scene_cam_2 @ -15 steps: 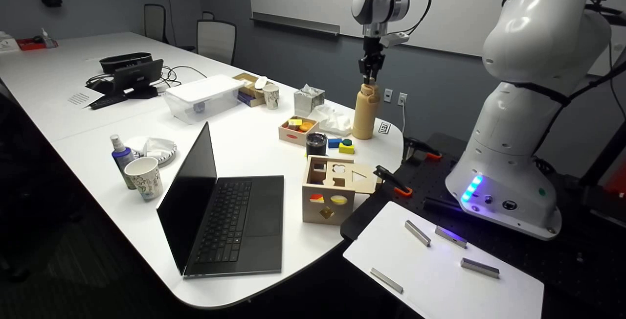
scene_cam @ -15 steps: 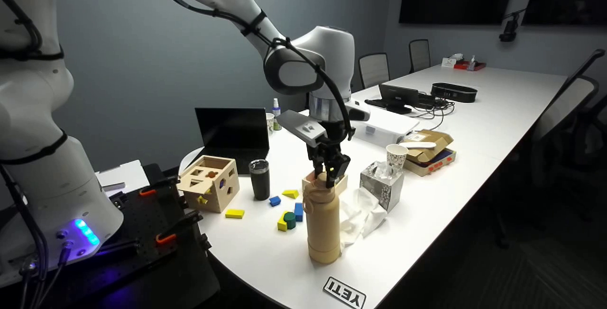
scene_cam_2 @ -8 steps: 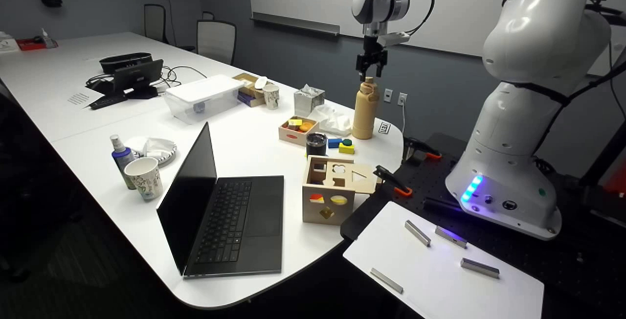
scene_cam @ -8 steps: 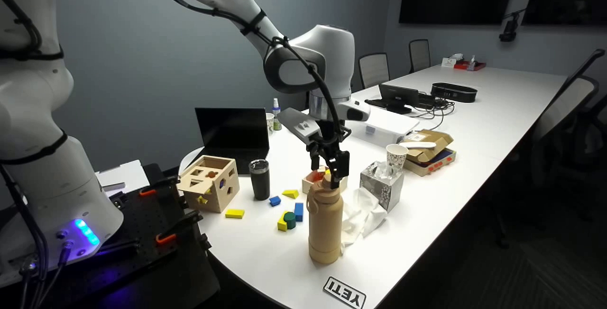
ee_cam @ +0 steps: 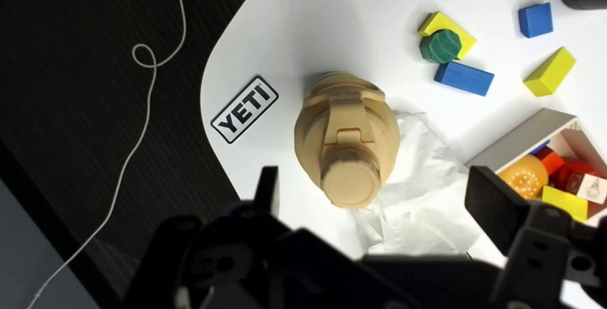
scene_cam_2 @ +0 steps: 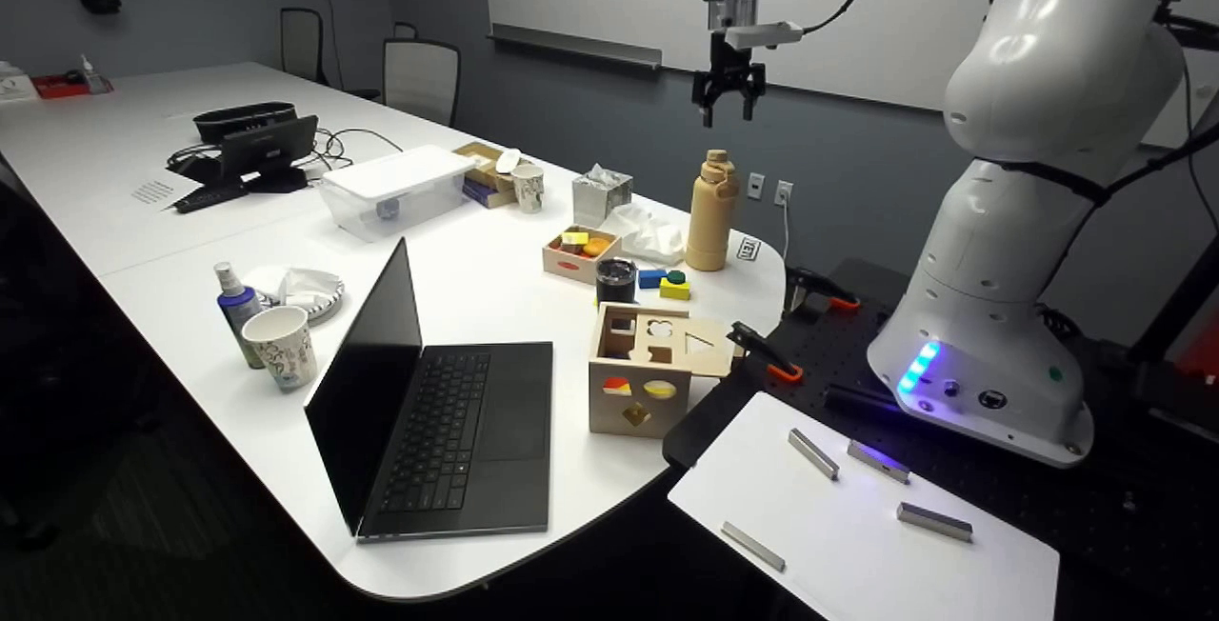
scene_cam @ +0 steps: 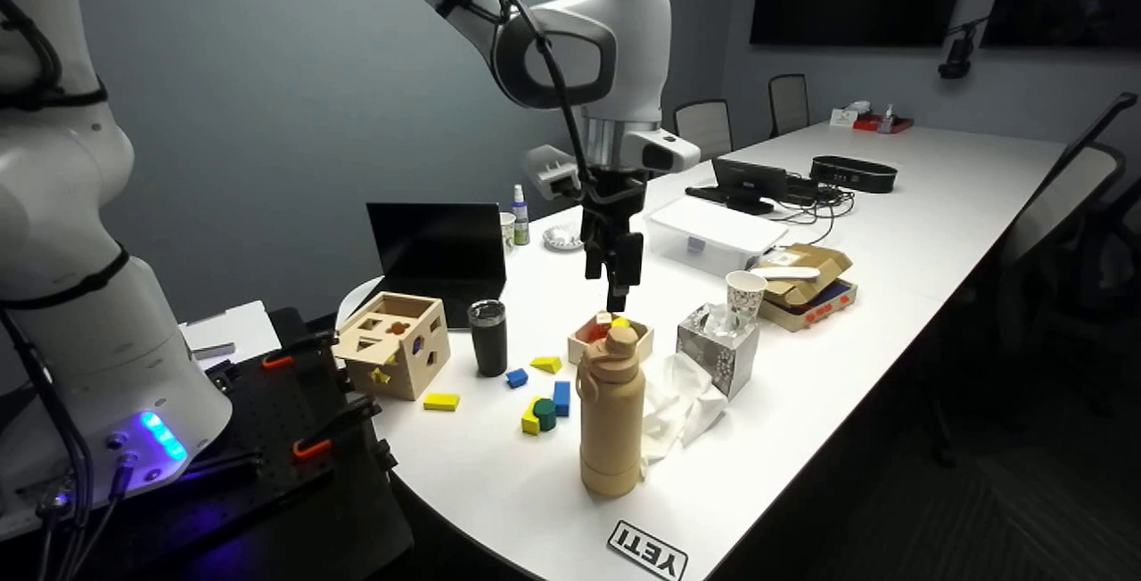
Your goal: Twist the lid of the bottle clockwise and anticlockwise
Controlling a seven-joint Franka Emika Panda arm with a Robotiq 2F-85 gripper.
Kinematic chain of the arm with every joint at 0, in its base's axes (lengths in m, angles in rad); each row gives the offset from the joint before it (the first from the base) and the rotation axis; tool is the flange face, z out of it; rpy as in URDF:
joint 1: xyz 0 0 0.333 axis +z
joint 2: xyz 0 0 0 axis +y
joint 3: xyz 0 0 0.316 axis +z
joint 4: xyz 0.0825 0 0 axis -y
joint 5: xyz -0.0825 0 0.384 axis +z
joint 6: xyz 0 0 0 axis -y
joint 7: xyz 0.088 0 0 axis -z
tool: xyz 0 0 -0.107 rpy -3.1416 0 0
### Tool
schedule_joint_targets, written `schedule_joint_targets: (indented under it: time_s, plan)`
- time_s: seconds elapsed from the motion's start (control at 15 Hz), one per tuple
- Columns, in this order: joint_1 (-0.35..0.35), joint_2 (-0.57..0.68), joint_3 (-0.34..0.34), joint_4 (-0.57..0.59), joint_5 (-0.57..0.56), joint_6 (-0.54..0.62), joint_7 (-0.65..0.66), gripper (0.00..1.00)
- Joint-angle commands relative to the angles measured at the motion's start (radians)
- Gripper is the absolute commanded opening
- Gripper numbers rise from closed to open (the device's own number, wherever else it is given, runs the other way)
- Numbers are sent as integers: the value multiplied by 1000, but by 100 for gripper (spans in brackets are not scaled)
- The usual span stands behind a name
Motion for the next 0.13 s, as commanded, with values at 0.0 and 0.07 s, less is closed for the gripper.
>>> schedule_joint_targets:
  time_s: [0.0, 0.07]
  plan:
    - [28, -59, -11, 7, -23, -72, 96, 100]
    - [30, -65, -10, 9, -22, -79, 110, 100]
